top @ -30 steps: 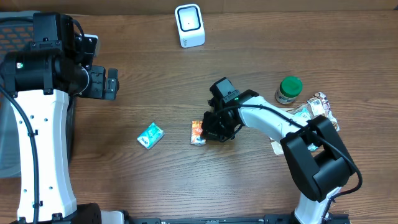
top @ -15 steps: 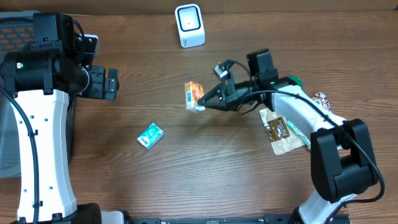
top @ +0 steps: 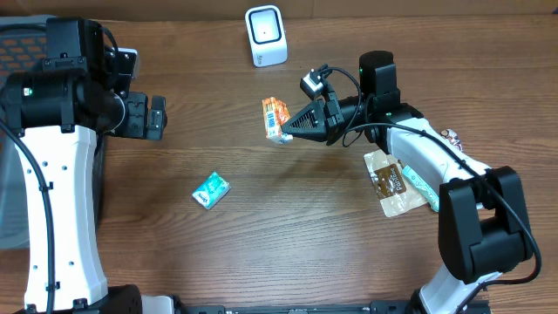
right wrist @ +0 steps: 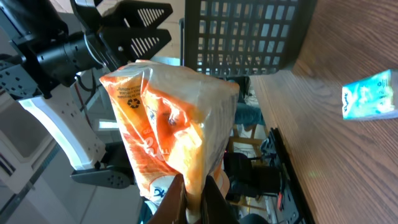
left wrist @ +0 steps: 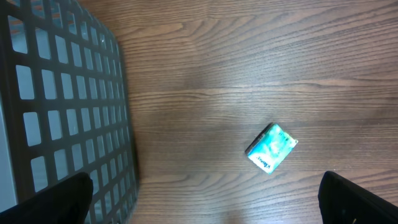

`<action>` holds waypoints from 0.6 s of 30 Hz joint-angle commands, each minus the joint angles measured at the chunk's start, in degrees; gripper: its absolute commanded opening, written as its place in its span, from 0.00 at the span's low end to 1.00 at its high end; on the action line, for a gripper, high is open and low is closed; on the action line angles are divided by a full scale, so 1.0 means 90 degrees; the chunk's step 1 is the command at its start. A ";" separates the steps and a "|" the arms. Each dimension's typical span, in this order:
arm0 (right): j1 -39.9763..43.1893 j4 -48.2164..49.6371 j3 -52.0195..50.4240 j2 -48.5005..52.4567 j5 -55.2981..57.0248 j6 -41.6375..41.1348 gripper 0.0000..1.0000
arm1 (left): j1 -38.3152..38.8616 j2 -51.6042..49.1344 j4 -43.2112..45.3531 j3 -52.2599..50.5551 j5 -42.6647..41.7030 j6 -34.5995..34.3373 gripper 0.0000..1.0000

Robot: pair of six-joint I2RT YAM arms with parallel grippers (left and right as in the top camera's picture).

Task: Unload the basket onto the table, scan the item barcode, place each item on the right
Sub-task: 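Lift the orange pack with the right gripper toward the scanner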

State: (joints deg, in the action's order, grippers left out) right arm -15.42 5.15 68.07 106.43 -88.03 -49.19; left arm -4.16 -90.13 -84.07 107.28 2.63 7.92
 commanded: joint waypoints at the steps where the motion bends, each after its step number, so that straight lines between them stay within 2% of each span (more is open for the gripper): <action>1: 0.0019 0.0226 0.0066 -0.0177 -0.0209 -0.0398 0.04 | 0.0007 -0.0022 0.0010 0.0051 0.0015 0.0073 1.00; 18: 0.0019 0.0233 0.0063 -0.0177 -0.0209 -0.0342 0.04 | 0.0007 -0.0022 0.0012 0.0051 0.0015 0.0073 1.00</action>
State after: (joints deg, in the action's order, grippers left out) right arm -15.42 6.85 68.07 106.39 -88.03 -52.49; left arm -4.16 -90.13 -84.07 107.28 2.63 7.92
